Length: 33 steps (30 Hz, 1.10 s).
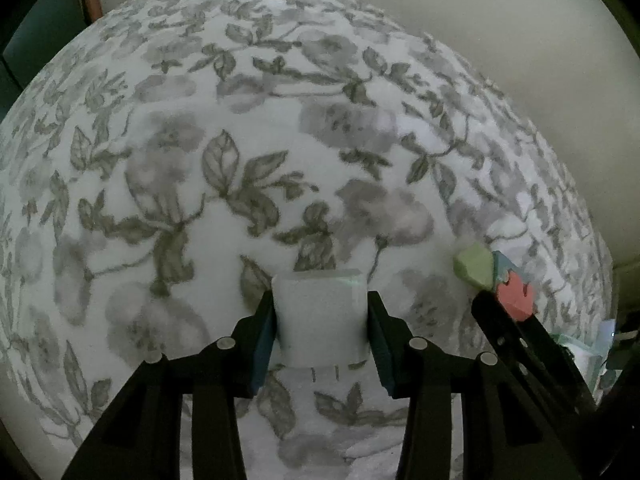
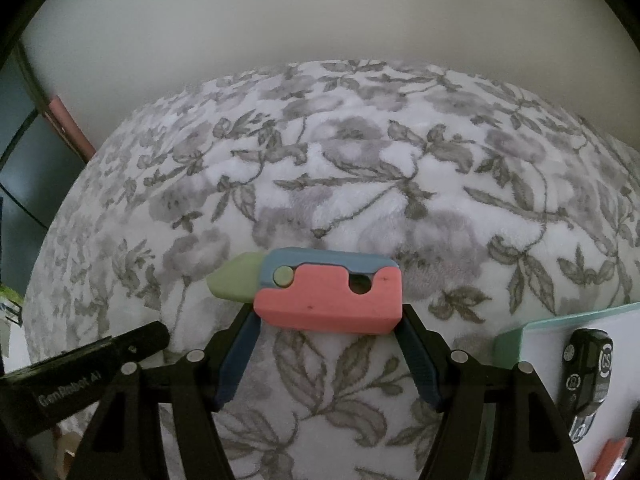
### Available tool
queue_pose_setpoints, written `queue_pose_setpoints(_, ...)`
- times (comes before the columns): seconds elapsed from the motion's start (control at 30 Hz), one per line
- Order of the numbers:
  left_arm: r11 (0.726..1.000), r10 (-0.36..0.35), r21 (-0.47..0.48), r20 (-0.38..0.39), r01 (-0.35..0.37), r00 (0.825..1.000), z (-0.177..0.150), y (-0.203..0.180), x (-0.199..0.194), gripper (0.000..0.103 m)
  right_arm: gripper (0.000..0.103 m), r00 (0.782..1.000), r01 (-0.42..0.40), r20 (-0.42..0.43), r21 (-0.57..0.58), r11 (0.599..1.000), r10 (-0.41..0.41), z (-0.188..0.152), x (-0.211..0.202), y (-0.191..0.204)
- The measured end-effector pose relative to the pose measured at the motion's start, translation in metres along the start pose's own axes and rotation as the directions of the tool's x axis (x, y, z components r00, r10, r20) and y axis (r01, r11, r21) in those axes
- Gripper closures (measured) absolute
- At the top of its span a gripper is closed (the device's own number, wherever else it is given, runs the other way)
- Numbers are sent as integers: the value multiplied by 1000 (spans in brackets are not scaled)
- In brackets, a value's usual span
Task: Organize rigid objects
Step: 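Carry white charger and coral-blue toy over the tray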
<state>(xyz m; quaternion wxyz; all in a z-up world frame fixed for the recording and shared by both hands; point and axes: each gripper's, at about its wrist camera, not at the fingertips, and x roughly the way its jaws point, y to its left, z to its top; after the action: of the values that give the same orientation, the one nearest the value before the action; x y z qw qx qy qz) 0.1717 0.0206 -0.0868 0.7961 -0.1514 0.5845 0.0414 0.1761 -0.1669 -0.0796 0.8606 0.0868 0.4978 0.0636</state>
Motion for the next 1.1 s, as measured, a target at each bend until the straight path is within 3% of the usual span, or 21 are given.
queue_pose_setpoints(0.63, 998, -66, 5, 176, 66, 982, 16, -1, -78, 59, 31, 987, -39, 153, 10, 999, 37, 22, -56, 1)
queue_pose_setpoints(1.1, 995, -93, 62, 225, 81, 970, 7, -25, -108, 59, 31, 983, -23, 186, 50, 999, 13, 14, -96, -18)
